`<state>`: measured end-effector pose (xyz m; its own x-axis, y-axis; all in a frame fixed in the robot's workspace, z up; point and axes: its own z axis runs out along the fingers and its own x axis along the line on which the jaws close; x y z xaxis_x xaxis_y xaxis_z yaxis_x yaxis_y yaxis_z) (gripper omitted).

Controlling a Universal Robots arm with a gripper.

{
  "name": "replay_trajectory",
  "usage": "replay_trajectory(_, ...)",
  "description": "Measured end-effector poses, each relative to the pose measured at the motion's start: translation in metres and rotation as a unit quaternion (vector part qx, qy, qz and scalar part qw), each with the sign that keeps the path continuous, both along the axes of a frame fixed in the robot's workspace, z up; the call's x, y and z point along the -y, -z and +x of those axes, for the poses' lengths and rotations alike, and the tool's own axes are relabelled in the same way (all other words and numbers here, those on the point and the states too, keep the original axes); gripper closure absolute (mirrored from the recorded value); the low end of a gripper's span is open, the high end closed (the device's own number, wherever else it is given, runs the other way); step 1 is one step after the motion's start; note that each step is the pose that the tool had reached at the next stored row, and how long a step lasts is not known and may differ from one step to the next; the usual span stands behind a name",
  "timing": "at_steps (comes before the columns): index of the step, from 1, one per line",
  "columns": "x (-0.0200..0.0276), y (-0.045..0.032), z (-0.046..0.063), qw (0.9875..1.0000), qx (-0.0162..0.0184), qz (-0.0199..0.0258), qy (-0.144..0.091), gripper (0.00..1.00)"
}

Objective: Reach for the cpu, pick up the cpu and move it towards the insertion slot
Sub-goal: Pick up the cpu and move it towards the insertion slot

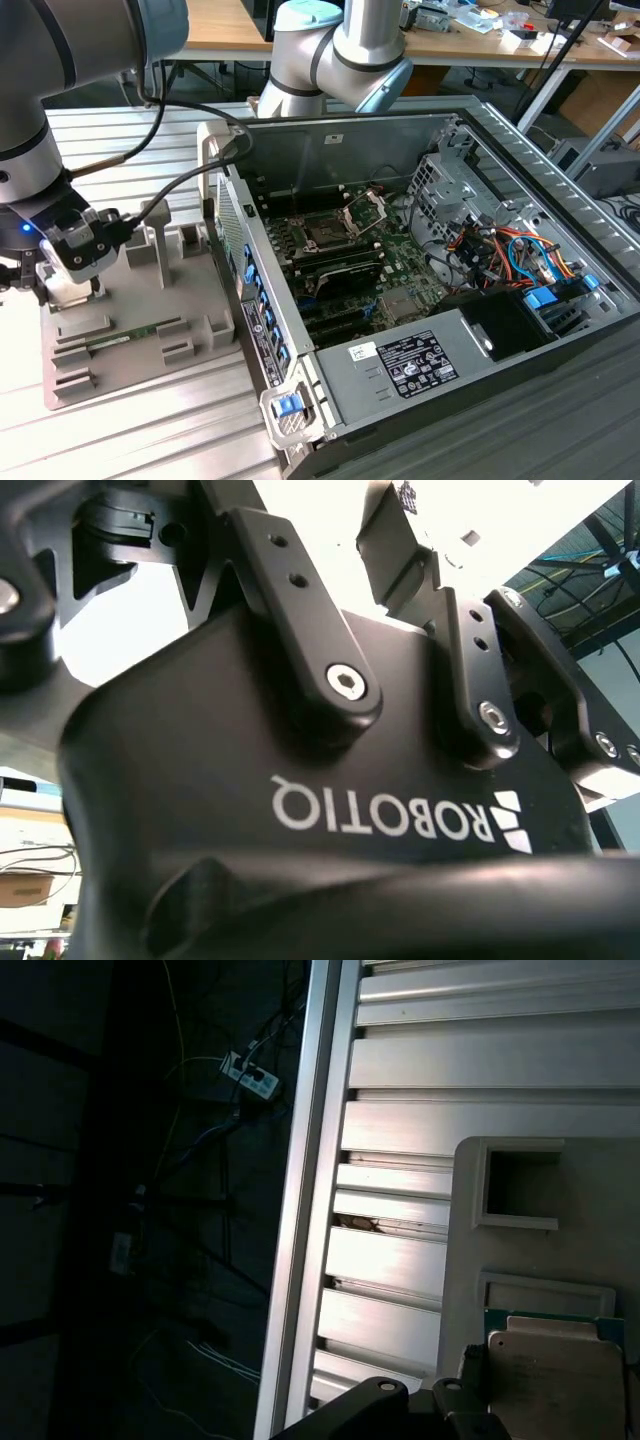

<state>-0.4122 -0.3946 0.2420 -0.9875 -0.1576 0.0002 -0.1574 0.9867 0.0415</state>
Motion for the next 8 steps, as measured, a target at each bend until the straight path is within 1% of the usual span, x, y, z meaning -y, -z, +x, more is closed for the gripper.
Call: replay_trajectory(8,0.0,-0.0033,0.0,1.0,0.0,0.0,0.0,0.45)
